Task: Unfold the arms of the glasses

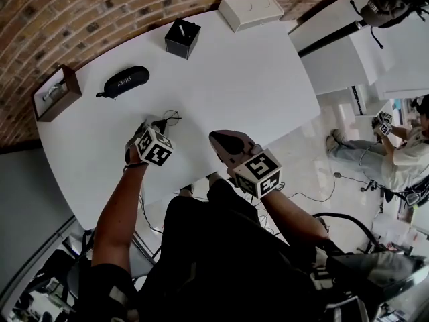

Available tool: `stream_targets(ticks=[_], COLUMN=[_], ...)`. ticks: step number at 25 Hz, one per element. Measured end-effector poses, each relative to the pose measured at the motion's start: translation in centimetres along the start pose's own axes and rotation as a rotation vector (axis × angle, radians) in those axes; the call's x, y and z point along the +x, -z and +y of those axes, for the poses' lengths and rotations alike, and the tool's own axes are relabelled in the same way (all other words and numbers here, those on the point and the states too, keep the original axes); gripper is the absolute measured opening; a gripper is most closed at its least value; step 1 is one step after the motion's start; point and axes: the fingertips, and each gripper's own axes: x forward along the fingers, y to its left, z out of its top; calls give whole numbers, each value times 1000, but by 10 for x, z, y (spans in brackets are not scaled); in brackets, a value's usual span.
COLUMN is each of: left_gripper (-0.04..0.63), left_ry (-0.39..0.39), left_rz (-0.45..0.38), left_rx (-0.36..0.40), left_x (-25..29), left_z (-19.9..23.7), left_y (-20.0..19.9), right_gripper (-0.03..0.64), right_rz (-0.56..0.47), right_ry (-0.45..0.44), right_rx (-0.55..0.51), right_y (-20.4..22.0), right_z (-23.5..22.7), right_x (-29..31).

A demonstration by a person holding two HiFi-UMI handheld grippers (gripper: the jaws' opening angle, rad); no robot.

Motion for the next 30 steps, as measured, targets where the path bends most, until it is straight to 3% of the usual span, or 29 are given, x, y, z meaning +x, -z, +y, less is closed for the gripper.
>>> stream_targets(ticks=[7, 17, 24, 30], left_gripper=[20, 20, 20, 20], left_ry=[-16, -86, -66, -43], left_rz=[-34, -182, -294, -369], left_rx=[0, 47, 15, -34], left_x=[-4, -32, -51, -64], left_z=[2, -5, -8, -6], left_y=[-7, -11, -12, -8], right_gripper=[6, 6, 6, 7], right_rz=[3, 20, 81, 129], right_ry=[8, -39, -76, -97], right_rx=[-7, -30, -69, -206], right_y=[-1, -3, 3, 12], right_z=[-8, -5, -6, -9], right_x=[-3, 16, 41, 68])
